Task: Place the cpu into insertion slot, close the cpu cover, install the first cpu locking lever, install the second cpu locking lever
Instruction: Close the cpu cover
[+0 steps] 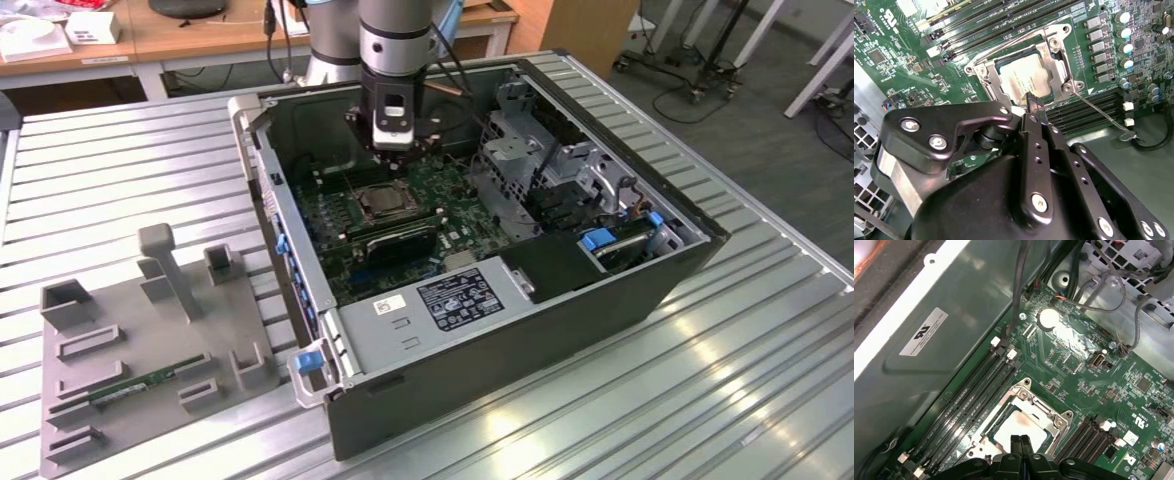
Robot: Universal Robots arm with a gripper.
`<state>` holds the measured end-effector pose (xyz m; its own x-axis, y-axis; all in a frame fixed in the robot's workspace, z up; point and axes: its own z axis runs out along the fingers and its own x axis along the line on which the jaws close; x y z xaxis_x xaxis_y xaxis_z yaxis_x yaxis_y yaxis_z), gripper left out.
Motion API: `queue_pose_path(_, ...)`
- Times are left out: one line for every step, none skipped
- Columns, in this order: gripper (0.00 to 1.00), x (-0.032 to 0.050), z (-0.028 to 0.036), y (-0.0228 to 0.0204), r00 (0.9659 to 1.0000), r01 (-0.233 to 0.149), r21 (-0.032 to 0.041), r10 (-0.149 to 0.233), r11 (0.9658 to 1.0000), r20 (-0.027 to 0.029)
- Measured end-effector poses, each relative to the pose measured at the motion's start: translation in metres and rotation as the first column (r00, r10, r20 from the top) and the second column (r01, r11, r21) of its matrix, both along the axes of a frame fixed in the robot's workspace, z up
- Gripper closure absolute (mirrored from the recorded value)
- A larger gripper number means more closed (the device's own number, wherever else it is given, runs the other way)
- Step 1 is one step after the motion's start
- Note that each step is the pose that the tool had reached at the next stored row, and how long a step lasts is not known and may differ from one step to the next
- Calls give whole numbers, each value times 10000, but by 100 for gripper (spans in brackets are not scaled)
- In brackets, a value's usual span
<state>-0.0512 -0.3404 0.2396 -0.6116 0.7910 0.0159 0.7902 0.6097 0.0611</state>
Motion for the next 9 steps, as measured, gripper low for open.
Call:
queue_pose_path(89,0,0,0,10000,-67,0,67,10000,0)
queue_pose_path(89,0,0,0,9999,-134,0,134,9999,0)
queue_pose_path(89,0,0,0,9998,-206,0,206,9998,0)
queue_pose_path(89,0,-1,0,9996,-276,0,276,9996,0)
queue_pose_path(89,0,-1,0,9994,-347,0,347,9994,0)
queue_pose_path(89,0,-1,0,9991,-421,0,421,9991,0)
queue_pose_path(89,0,-1,0,9987,-514,0,514,9987,0)
queue_pose_path(89,0,-1,0,9981,-613,0,613,9981,0)
queue_pose_path(89,0,-2,0,9974,-717,0,717,9974,0)
